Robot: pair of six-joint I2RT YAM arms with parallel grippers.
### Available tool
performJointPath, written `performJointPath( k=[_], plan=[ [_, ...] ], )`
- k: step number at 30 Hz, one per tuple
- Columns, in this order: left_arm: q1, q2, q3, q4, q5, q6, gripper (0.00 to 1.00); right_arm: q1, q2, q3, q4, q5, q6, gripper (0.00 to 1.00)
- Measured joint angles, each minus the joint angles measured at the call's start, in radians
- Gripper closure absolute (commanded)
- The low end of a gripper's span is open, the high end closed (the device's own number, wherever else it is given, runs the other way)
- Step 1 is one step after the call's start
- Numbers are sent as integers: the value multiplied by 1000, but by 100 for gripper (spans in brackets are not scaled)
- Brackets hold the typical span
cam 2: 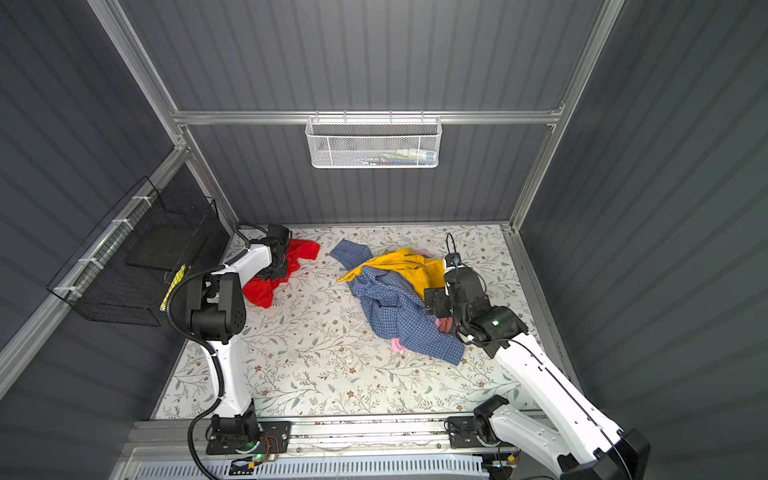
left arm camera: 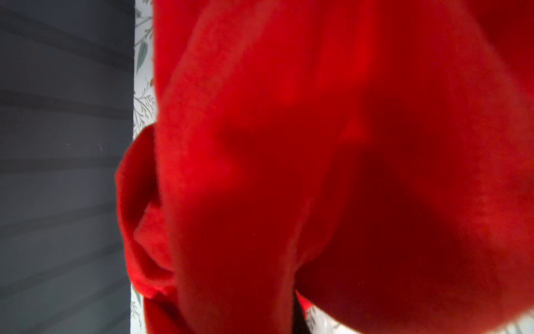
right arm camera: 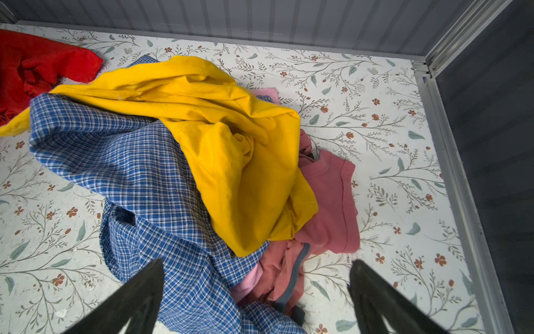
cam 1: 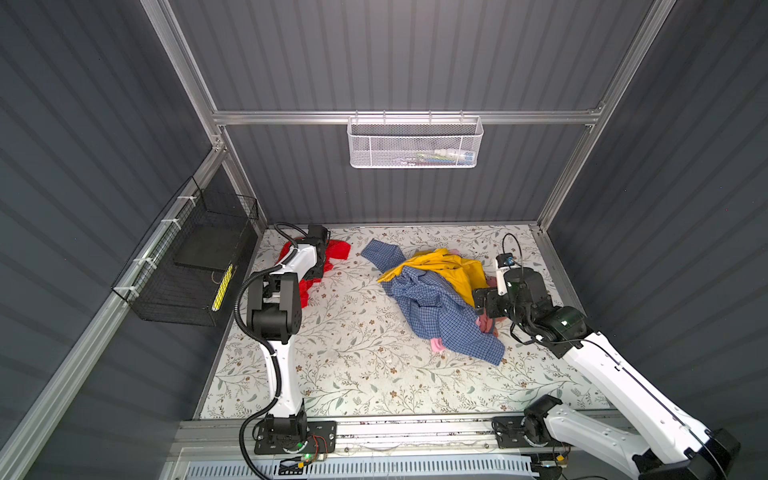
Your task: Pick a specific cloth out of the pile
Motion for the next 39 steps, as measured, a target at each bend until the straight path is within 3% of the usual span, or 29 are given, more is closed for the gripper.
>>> performJointPath(
  k=[2,4,8,13,18,30,35,39],
  plan=[
    [0,0,0,-2,1,-11,87,0,0,0,0,1,-2,1],
    [0,0,0,-5,6,-21,61,0,0,0,0,4,-4,1],
    [0,0,0,-21,23,-46,27,0,0,0,-1,6,-7,1],
    [0,-19,0,-32,40,-61,10,0,-3,0,-9,19,-21,1],
    [0,-93,6,-45,62,-73,0,-7,-21,0,-17,34,-44,1],
    [0,-277,-7,-51,69,-89,0,-57,-69,0,-17,41,-101,1],
    [0,-396,-129,-55,98,-121,0,-66,-79,-6,-13,42,-113,1],
    [-9,-540,-309,-16,136,-149,0,-79,-96,-50,13,39,-128,1]
  ],
)
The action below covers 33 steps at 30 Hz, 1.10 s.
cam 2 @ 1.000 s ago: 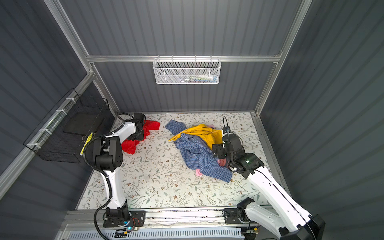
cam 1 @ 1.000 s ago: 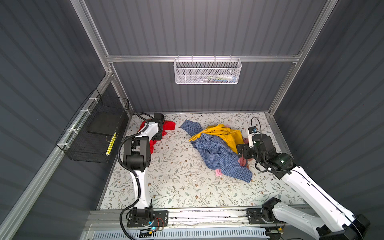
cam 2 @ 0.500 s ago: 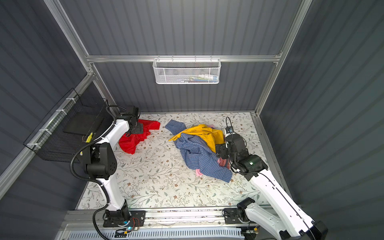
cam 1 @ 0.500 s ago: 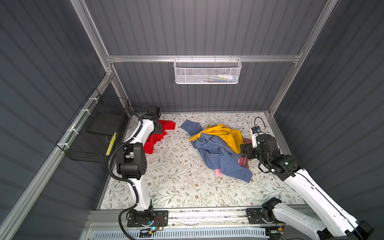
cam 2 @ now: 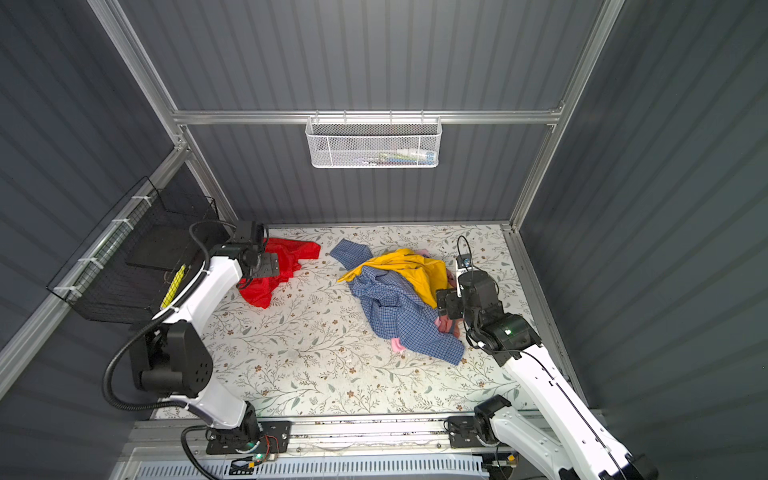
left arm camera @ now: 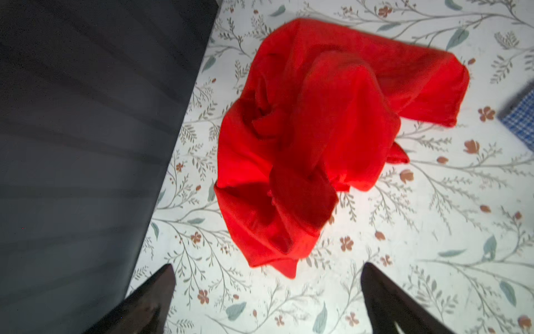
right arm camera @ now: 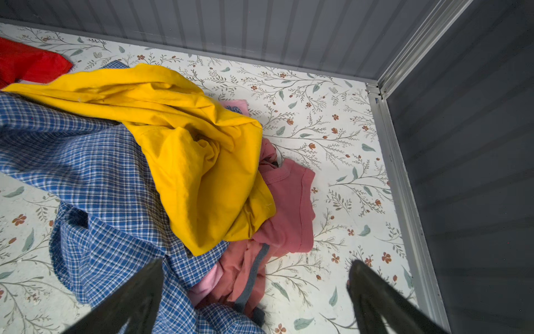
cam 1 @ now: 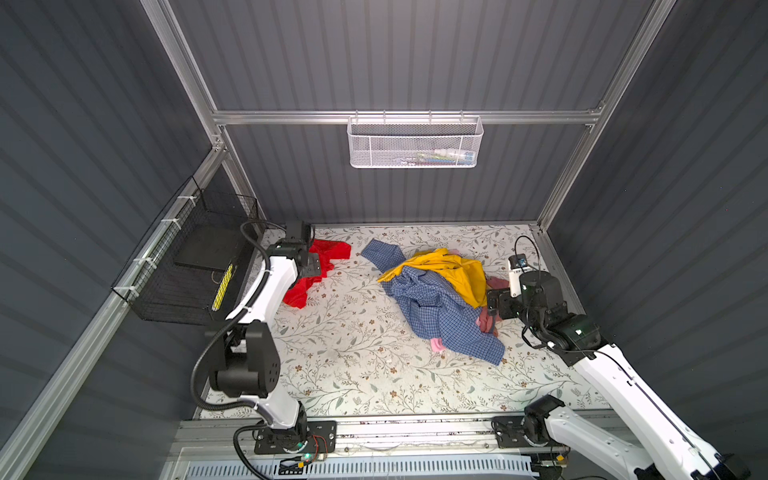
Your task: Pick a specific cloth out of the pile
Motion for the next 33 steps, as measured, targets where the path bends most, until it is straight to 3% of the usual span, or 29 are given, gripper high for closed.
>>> performJointPath(
  k=[5,13,21,27,33],
  plan=[
    [-41,-138,-172,35,10,-37,0,-16,-51,-90,68,-2,-36,1],
    [-184,-355,-399,160,-22,-64,0,-77,-197,-334,321,18,-89,1],
    [-188,-499,-549,238,-45,-66,0,-159,-304,-579,579,19,-84,1],
    [-190,-525,-587,289,-60,-66,0,-209,-259,-669,755,4,-58,1],
    [-191,-515,-659,432,-110,-22,0,-257,-39,-759,1059,-25,-74,1]
  ],
)
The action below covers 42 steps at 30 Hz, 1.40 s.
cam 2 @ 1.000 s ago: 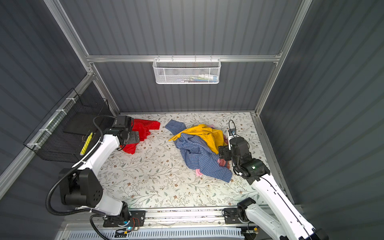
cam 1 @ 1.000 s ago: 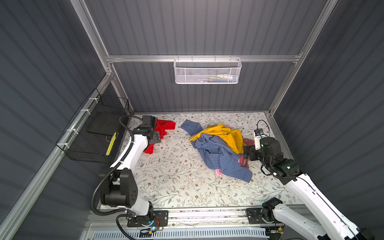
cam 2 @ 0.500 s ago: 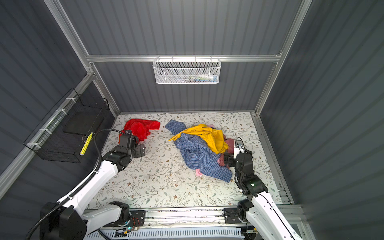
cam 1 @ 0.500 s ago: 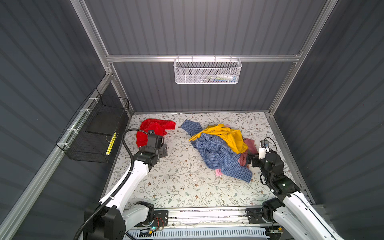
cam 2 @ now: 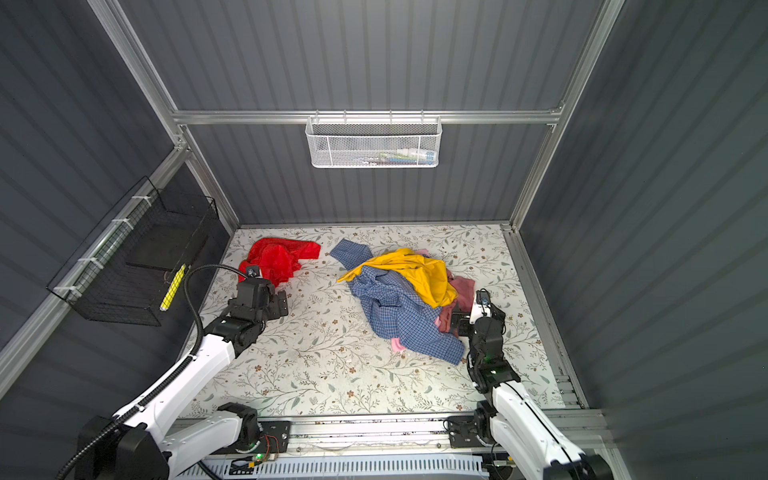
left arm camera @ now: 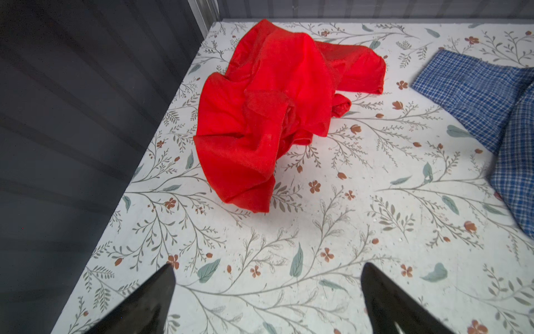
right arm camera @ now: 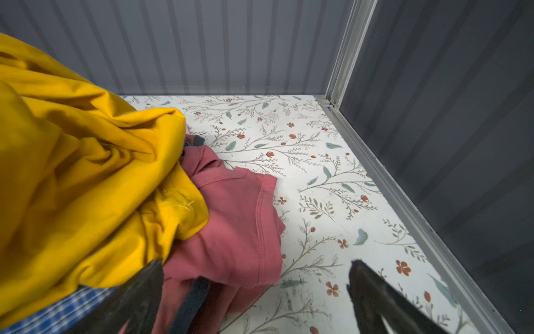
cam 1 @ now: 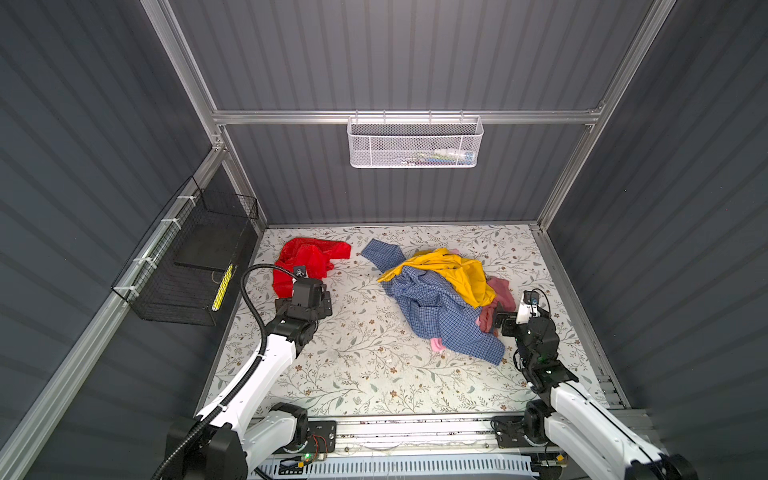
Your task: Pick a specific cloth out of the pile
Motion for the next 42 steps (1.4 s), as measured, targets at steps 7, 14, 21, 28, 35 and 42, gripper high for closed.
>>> performJointPath(
  k=[7,14,21,28,35,42],
  plan=[
    [-3,132,-105,318,-60,117,0,-60,364,25,325,-46,-27,1],
    [10,313,-137,625,-66,190,0,-124,571,97,517,-133,-42,1],
    [126,500,-272,1006,46,215,0,-174,616,127,546,-207,-18,1],
    [188,640,-290,1172,162,212,0,-194,615,167,509,-261,-8,1],
    [188,639,-247,1195,167,207,0,-195,616,167,498,-277,1,1],
    [188,639,-247,1194,167,204,0,-198,616,167,492,-278,1,1]
  ],
)
